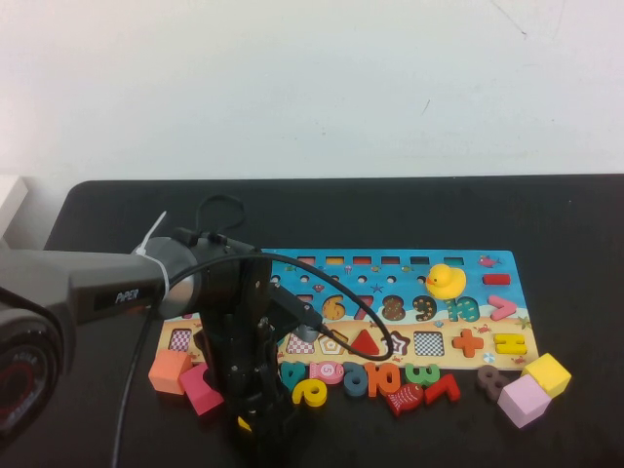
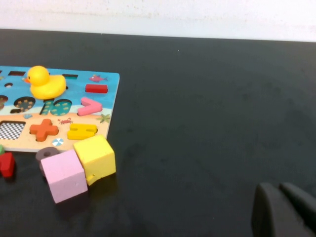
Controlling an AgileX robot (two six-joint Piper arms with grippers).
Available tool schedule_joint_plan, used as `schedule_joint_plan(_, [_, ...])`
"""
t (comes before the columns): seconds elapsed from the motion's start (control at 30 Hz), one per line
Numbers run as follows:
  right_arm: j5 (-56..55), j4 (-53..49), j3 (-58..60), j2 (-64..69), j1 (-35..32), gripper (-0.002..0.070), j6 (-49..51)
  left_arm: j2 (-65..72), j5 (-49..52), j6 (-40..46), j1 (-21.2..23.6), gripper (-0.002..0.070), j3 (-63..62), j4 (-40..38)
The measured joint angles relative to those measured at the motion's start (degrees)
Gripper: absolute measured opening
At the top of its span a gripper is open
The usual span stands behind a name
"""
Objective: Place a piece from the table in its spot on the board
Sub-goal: Pick up the "Pentagon", then place the "Pentagon" into the hole of the Pentagon
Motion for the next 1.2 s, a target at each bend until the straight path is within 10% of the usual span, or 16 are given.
schedule_joint_plan(1.2, [0.0, 0.0, 0.0, 0.0, 0.0, 0.0019, 0.1, -3.6, 6.0, 7.2, 0.0, 0.0310, -16.9, -5.8])
